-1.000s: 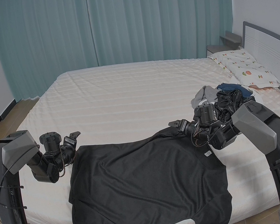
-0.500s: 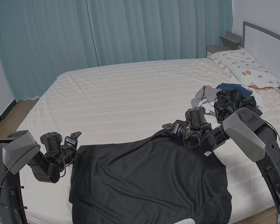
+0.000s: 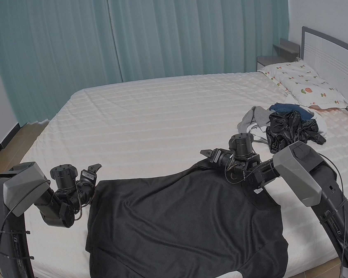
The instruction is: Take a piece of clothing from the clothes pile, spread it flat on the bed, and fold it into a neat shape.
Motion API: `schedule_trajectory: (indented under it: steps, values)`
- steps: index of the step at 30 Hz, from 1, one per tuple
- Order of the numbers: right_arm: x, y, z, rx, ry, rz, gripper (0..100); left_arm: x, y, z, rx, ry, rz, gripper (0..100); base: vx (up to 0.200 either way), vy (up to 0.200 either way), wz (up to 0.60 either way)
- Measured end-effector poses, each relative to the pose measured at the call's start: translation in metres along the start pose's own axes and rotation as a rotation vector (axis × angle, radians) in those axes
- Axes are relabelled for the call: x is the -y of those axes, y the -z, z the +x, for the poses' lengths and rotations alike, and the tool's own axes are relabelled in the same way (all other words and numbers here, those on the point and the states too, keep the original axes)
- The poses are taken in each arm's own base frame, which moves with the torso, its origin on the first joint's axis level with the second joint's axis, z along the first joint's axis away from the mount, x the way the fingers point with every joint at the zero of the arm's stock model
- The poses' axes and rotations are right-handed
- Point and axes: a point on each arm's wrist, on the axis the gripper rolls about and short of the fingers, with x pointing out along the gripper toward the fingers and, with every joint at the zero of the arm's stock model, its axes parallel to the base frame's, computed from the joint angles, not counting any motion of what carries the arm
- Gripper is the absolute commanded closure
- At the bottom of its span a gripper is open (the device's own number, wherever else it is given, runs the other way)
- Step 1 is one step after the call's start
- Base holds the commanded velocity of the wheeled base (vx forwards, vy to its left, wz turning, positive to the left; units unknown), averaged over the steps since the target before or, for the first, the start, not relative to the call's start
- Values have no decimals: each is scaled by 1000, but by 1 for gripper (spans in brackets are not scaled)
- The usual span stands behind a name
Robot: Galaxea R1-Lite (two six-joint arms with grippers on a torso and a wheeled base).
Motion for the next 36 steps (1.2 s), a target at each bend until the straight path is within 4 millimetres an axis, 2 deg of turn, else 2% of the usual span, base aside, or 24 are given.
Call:
schedule_trajectory:
  steps: [5,11,14,18,22,26,30,36]
  values:
    - [-8,-11,3,82,-120,-19,0,-1,1,-1,-3,-4,0,0,0,0,0]
    - [-34,-50,-10,177,-200,-151,0,-2,3,-1,-5,-6,1,0,0,0,0]
    - [-36,-51,-11,137,-169,-177,0,-2,3,-1,-6,-7,1,0,0,0,0]
    - [-29,-32,-6,38,-107,-238,0,-2,3,-1,-7,-7,1,0,0,0,0]
    - [-13,-4,3,-7,-45,-298,0,-2,3,-1,-7,-7,1,0,0,0,0]
    - [-4,6,5,-17,-6,-303,0,-2,3,-1,-7,-7,2,0,0,0,0]
    - [4,-4,4,6,38,-296,0,-2,3,-1,-6,-6,3,0,0,0,0]
    - [26,-37,-4,61,113,-272,0,0,-1,0,5,1,2,0,0,0,0]
